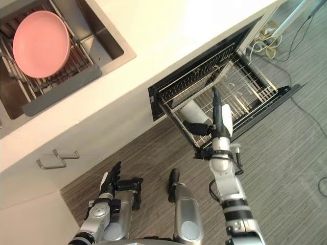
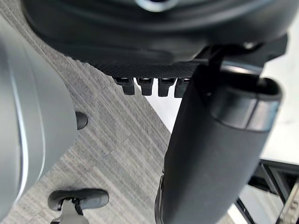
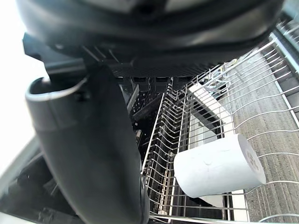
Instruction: Walk over to the sink, pick up the cup, carry it to the dishwasher, place the cup inside the dishwasher, then close the dishwasher door
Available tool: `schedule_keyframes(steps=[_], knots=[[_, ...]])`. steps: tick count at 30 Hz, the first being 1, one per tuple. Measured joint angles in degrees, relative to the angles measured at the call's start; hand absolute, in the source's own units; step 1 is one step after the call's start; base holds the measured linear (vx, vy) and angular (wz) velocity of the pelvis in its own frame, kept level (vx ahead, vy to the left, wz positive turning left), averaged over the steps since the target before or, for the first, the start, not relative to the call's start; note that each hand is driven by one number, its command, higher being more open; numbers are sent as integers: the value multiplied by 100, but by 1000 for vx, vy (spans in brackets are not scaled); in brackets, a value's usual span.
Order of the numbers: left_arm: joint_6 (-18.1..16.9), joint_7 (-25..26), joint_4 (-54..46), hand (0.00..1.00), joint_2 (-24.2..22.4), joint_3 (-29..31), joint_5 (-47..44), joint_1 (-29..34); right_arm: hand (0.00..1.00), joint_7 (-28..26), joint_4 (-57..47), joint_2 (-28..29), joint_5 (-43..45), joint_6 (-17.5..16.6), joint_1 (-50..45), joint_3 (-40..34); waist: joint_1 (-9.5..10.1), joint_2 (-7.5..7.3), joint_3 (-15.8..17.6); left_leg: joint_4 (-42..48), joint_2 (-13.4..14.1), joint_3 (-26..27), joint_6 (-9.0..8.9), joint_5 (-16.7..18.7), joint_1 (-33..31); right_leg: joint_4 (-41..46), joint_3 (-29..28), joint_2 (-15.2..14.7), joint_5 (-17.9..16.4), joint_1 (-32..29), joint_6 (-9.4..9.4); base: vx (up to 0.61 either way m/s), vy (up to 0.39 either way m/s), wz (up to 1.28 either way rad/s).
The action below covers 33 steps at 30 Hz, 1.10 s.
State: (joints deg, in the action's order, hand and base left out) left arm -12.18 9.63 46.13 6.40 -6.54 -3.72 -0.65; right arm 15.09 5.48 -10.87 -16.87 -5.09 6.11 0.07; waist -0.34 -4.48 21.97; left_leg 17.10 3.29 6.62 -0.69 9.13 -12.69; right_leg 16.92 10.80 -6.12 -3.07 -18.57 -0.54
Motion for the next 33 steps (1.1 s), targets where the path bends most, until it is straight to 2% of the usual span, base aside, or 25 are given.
schedule_keyframes(steps=[1,4,5,9,14,20,25,31,33], knots=[[5,-25,103,100,-18,-7,81,80,100,-77,-141,164,122,-73,-314,7,-32,8,-204,-210,-3,32,-5,-68,111,-236,-4,31,91,120,-21,94,17,-9],[97,-75,231,100,-48,16,168,248,100,-246,-326,435,447,-152,-872,26,-90,54,-516,-624,-17,79,-12,-175,471,-758,-3,101,282,517,-77,144,45,-9],[103,-86,357,100,-70,56,204,316,100,-353,-462,573,684,-195,-1236,31,-92,107,-726,-883,-32,129,-21,-243,703,-1164,-18,142,447,794,-107,92,48,-13],[140,-79,431,100,-85,164,323,442,100,-534,-645,829,973,-276,-1756,146,-105,202,-1031,-1098,-56,210,-25,-270,961,-1897,-68,203,787,1262,-138,56,45,-11],[149,-59,587,100,-96,161,388,497,100,-732,-646,918,1099,-282,-2044,428,-117,292,-1205,-1197,-66,206,-60,-290,1204,-2181,-72,229,918,1589,-133,0,0,0],[171,-3,678,100,-95,158,510,578,100,-624,-741,991,893,-283,-2040,422,-103,304,-1270,-1295,-61,198,-73,-331,1461,-2208,-87,251,921,1802,-129,-21,-3,-1],[167,1,827,100,-50,153,552,548,100,-512,-1408,951,577,-336,-2053,425,-94,307,-1272,-1322,-61,179,-61,-350,1572,-2215,-75,256,922,1911,-125,-27,-4,1],[155,2,937,100,-6,146,549,540,100,-460,-1997,602,369,-530,-1942,546,-49,307,-1273,-1441,-92,61,-38,-449,1626,-2210,70,231,912,1970,-120,-9,-2,10],[119,10,965,100,-9,142,543,515,100,-456,-2013,404,369,-548,-1754,633,-33,316,-1262,-1150,-83,-58,-37,-355,1407,-2184,150,216,904,1969,-111,-32,1,28]])
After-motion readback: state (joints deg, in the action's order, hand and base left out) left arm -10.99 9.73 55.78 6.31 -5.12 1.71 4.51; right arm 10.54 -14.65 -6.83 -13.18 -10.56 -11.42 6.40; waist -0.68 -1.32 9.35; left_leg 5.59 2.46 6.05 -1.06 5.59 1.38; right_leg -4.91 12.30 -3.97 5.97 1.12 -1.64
